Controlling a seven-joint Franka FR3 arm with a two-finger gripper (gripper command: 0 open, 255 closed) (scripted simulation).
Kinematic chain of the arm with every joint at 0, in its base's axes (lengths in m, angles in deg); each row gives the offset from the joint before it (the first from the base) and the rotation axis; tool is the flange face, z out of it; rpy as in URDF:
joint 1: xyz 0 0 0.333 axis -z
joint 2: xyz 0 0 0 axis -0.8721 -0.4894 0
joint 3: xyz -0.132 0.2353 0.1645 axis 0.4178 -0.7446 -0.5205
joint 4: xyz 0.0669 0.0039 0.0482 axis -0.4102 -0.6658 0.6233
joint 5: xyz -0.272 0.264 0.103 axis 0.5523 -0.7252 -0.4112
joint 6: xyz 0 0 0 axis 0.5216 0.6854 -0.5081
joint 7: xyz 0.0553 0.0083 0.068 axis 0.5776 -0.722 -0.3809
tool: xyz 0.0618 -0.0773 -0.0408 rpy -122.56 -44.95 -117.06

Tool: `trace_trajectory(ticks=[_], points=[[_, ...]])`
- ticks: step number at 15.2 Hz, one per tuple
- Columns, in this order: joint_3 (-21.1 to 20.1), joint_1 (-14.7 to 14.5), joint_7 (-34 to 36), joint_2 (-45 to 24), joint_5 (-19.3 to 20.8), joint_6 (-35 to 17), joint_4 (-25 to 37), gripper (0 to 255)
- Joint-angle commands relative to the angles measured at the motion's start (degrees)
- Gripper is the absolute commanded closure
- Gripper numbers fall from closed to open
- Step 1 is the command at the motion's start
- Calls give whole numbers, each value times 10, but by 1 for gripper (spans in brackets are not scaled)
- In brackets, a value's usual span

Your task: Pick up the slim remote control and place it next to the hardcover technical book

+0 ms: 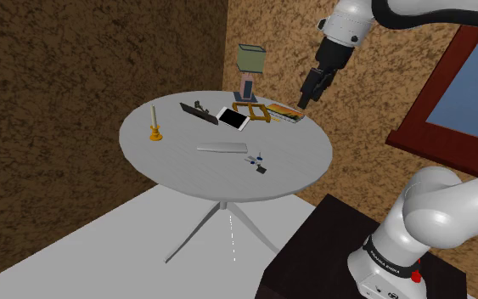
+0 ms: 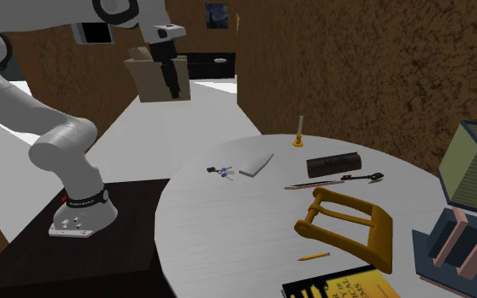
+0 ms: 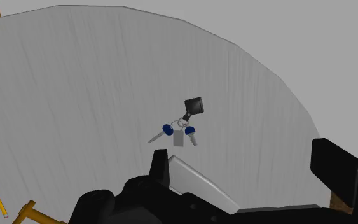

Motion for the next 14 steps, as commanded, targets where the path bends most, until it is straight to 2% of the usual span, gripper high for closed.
trace_trajectory(ticks=[1,7,14], points=[[0,0,0,0,0,0,0,0],[30,-15,-100,-114,16,-80,14,0],[54,-31,-211,-264,23,-152,67,0]])
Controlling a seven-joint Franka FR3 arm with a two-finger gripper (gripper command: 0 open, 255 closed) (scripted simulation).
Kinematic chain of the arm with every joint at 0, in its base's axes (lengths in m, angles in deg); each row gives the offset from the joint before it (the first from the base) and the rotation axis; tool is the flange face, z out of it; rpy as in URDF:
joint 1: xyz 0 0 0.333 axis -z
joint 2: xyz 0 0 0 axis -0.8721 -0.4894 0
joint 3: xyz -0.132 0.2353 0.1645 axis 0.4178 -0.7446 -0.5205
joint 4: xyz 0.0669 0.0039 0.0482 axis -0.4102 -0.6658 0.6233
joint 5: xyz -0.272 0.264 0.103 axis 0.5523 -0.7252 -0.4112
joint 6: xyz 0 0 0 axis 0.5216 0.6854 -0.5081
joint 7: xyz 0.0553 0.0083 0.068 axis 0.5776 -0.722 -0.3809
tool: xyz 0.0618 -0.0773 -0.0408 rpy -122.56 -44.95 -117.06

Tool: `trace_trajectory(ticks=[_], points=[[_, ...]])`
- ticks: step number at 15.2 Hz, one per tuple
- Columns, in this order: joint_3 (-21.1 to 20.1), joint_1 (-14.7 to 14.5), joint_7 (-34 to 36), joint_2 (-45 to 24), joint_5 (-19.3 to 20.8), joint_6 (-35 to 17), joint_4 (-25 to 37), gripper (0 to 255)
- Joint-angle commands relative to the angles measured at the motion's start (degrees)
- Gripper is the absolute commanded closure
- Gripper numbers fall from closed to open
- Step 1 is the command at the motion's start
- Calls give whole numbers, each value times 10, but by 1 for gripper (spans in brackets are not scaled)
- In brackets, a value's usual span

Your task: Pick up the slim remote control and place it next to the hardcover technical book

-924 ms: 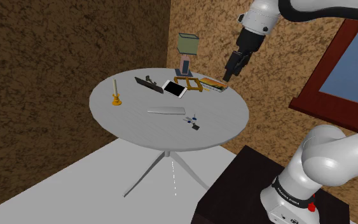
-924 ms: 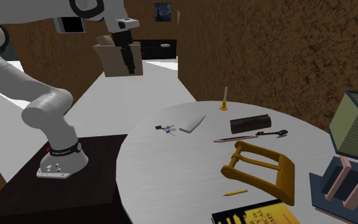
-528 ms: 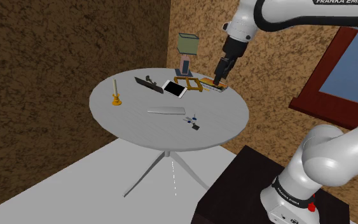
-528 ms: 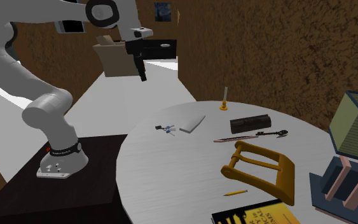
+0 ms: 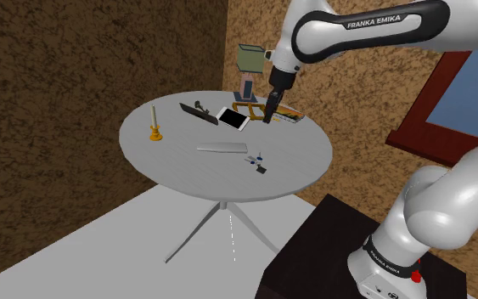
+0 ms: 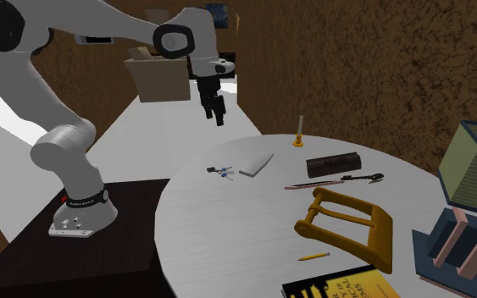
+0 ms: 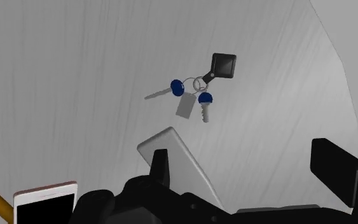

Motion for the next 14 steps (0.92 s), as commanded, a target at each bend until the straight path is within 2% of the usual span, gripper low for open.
trace_trajectory(ticks=[1,7,14], points=[[5,-4,-33,-47,1,-17,23,0],[10,-13,-119,-182,0,-54,101,0],[-1,-17,-206,-340,5,-70,220,0]])
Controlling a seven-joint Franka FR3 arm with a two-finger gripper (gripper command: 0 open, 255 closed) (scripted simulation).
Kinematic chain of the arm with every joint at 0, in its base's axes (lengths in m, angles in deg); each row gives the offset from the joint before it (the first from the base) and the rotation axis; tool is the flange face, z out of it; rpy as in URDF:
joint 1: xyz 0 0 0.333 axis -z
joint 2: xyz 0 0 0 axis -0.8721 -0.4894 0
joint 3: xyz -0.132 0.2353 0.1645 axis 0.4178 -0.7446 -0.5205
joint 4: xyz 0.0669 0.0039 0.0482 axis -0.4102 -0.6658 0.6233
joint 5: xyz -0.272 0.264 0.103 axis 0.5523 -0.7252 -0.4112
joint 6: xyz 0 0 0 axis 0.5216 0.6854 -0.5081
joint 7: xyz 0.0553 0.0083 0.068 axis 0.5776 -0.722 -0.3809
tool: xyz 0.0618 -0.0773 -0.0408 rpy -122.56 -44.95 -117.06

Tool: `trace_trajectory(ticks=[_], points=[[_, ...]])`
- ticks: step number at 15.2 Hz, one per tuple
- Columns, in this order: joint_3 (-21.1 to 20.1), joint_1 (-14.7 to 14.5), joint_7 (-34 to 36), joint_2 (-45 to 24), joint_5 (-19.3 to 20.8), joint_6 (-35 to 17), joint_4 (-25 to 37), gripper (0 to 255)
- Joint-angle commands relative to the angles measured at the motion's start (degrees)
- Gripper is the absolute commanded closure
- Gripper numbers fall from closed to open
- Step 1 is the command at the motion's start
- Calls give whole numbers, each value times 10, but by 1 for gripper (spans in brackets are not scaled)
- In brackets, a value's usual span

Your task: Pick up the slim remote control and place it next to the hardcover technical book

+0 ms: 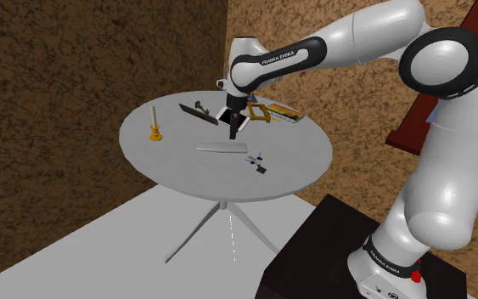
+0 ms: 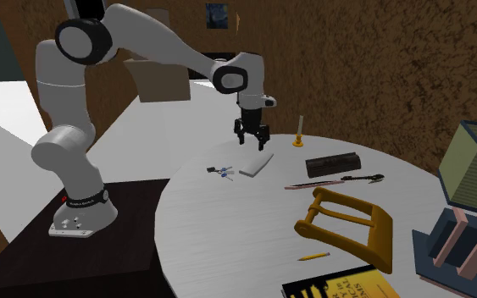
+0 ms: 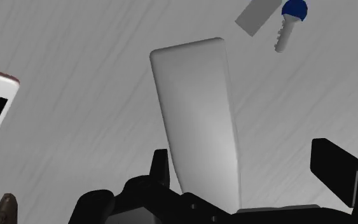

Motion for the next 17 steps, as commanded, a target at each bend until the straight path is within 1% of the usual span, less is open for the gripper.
trace_trajectory(ticks=[1,3,4,11,17], points=[[-5,-2,-23,-47,3,-3,37,0],[-10,-4,-44,-93,8,-1,78,0],[-11,-4,-49,-103,9,0,89,0],[-11,-4,-49,-126,9,-45,67,0],[-11,-4,-49,-129,9,-49,66,0]])
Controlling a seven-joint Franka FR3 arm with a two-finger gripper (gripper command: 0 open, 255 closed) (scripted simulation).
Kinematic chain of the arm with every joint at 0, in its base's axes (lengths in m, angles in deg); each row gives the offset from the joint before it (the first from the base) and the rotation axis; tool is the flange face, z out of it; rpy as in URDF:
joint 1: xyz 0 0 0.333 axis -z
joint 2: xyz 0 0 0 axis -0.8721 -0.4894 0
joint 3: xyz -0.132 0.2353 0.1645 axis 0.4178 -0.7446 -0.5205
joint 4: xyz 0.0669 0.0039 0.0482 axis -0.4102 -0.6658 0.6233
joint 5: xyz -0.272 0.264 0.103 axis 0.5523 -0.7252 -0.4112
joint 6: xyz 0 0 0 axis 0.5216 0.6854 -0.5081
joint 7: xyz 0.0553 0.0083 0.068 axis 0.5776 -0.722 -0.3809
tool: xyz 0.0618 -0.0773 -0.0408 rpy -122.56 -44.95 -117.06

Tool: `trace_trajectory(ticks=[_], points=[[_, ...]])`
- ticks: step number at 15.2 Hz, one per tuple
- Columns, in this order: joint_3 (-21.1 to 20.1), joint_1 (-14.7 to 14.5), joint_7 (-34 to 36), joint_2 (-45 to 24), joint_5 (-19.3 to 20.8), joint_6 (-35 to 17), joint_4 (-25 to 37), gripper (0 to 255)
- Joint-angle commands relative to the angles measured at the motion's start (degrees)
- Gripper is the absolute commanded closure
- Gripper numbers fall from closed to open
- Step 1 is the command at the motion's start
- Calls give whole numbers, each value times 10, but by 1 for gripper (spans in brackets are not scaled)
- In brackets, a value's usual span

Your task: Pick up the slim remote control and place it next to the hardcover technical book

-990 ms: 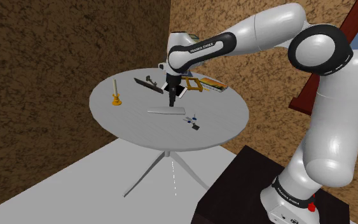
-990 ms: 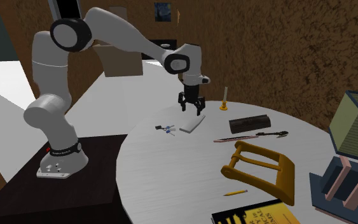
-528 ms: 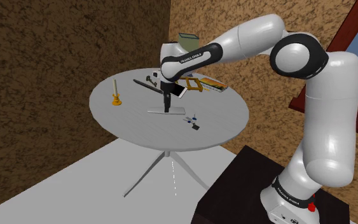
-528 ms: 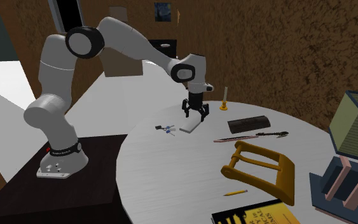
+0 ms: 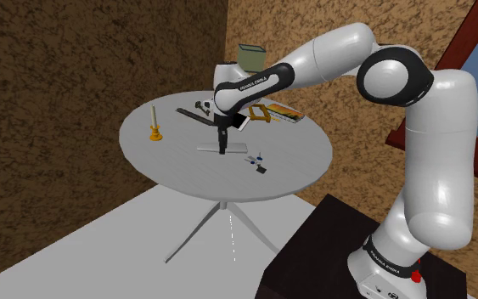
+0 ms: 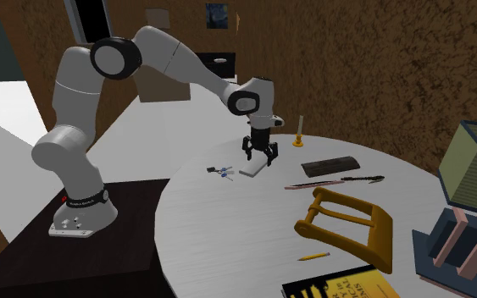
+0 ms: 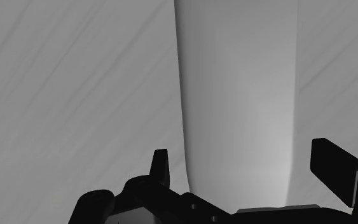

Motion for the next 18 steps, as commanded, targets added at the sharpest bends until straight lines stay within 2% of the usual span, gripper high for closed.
trace_trajectory(ticks=[1,2,3,12,18], points=[[0,0,0,0,0,0,0,0],[0,0,0,0,0,0,0,0],[0,0,0,0,0,0,0,255],[0,0,0,0,0,0,0,255],[0,0,0,20,0,38,18,255]])
